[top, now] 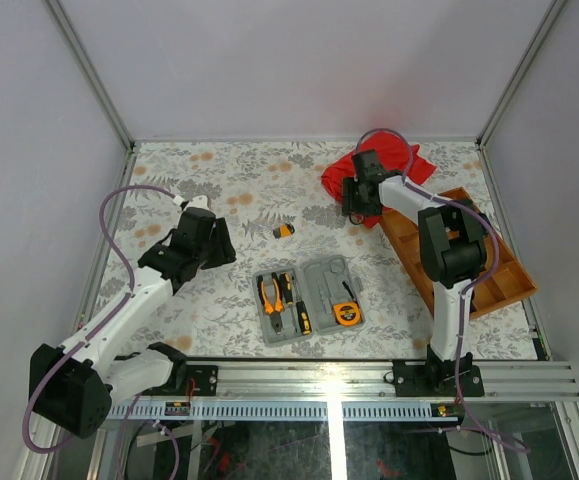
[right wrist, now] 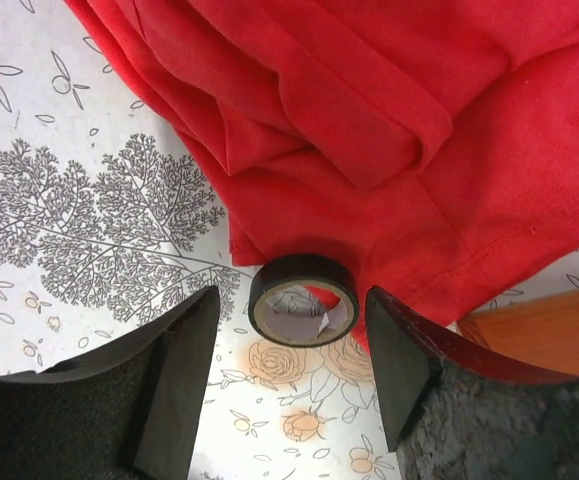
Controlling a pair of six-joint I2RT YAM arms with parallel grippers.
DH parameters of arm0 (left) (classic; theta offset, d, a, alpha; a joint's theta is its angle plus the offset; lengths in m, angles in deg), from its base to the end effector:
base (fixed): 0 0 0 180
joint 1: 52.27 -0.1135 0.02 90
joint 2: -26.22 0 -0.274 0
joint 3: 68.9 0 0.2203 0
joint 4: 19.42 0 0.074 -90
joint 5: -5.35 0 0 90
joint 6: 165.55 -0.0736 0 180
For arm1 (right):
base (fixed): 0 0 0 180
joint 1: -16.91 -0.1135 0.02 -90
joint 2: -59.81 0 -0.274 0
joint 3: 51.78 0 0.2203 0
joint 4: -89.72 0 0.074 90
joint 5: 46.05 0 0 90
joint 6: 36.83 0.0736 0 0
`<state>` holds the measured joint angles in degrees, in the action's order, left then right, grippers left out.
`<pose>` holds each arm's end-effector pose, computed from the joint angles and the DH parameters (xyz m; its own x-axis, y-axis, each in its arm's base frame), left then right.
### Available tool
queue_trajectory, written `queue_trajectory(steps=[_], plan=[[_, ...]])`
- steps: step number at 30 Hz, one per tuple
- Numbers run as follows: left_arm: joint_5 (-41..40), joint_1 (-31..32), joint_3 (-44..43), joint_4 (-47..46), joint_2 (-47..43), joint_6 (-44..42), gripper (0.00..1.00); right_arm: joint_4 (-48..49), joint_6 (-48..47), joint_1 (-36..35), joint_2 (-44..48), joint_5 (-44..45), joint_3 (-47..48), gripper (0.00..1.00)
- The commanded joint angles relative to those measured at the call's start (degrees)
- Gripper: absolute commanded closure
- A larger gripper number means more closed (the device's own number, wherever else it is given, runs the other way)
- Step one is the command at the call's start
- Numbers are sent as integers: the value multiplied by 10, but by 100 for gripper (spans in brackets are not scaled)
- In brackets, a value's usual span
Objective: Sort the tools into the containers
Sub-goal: Pick up the engineering item from the center of the board.
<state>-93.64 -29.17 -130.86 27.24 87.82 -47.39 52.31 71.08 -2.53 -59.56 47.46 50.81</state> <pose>0.1989 -0.0723 0.2499 -0.7223 -0.1987 -0.6624 -0.0597 0.9722 -0.2265 0.4273 0.1460 0.1691 -0.8194 0.0363 -0.5720 -0.0488 0.9900 0.1327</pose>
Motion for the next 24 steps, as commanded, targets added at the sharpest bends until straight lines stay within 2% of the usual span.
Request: queue_trajectory(steps=[1,10,19,24], plan=[[-6,-4,-11,5,6,-14,45,-16,-17,1,-16,17,38,34],[9,-4,-15,9,21,-15,45,-29,-25,1,-13,32,42,55],[18,-4,-15,11,17,-21,44,-46,-23,1,75,35,-1,56],[26,-4,-15,10,17,-22,43,-33,-8,-3,141,-13,-70,56]])
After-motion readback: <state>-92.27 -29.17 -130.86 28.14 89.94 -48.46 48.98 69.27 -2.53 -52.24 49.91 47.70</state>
